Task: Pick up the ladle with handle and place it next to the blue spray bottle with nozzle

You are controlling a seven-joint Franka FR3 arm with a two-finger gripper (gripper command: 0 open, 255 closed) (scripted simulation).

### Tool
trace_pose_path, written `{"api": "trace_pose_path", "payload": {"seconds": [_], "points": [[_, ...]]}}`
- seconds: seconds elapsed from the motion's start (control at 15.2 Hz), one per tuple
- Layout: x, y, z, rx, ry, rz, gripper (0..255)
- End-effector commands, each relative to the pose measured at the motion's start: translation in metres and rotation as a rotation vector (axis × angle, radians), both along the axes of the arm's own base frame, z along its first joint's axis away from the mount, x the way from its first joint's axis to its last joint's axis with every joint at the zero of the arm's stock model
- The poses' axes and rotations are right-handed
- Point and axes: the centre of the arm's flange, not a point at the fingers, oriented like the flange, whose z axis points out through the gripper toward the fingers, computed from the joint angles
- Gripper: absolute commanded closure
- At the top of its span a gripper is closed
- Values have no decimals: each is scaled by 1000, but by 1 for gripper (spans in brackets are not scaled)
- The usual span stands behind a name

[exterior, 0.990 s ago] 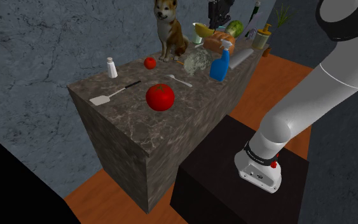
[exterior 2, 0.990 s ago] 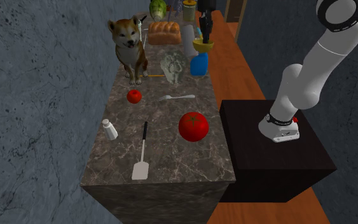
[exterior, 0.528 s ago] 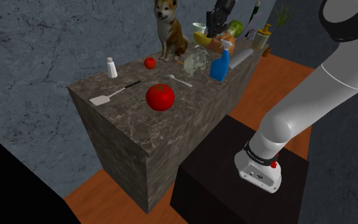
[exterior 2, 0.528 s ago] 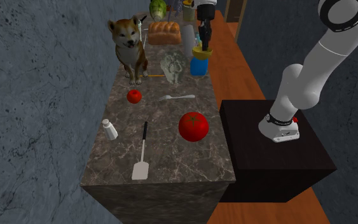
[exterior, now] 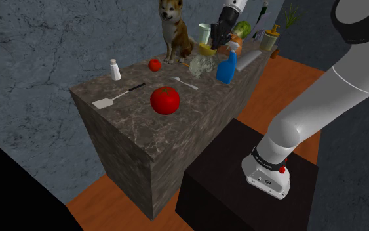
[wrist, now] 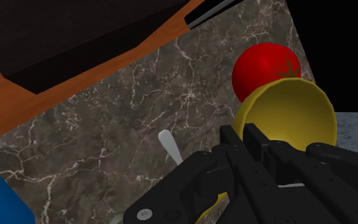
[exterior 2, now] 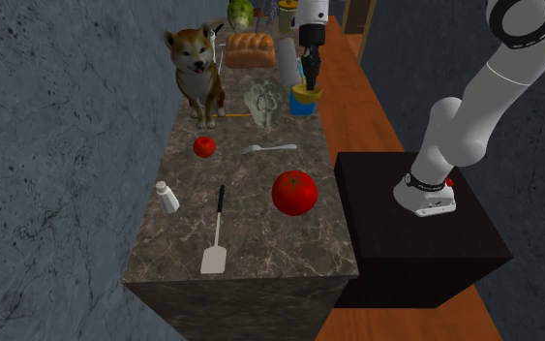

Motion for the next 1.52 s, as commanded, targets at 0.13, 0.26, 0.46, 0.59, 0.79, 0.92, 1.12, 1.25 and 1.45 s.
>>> {"api": "trace_pose_path", "payload": {"seconds": [0.13,0.26,0.46,0.59,0.79,0.92,1.12,1.25,1.45], "points": [[0,0,-22,0,0,0,255],[0,0,-33,0,0,0,255],[0,0,-48,0,0,0,255],[0,0,-59,0,0,0,255],[0,0,-75,0,0,0,255],[0,0,-85,0,0,0,255],[0,0,-101,0,0,0,255],[0,0,-112,0,0,0,255],[0,0,-128,0,0,0,255]]}}
